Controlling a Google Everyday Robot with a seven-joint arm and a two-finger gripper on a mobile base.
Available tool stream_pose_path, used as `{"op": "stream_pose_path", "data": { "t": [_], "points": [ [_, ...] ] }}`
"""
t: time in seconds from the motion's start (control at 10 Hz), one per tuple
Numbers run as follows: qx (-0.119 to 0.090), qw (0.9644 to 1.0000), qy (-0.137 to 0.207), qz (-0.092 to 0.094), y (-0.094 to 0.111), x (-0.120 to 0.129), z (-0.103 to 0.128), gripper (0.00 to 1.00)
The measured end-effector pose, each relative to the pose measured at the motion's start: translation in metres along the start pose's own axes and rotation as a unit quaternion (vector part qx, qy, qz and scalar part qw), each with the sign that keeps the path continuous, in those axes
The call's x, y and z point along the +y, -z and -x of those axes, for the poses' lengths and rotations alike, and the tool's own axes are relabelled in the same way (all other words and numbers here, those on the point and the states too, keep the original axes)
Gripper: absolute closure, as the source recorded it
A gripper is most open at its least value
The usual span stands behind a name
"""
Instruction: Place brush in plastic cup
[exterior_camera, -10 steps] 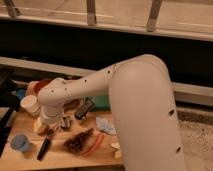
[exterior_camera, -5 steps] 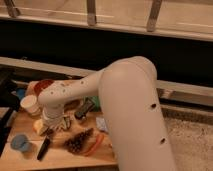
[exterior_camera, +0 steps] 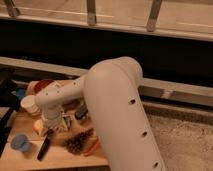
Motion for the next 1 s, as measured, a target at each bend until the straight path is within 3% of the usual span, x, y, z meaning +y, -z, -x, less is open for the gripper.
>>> {"op": "stream_pose_path", "data": {
  "t": [0.5,1.0],
  "points": [
    [0.006,0.9999,-0.009,-0.008,-0.015,0.01,0.014,0.2],
    [-0.001,0.9998,-0.021,0.006,-0.025,0.019,0.039,0.21]
  ]
}}
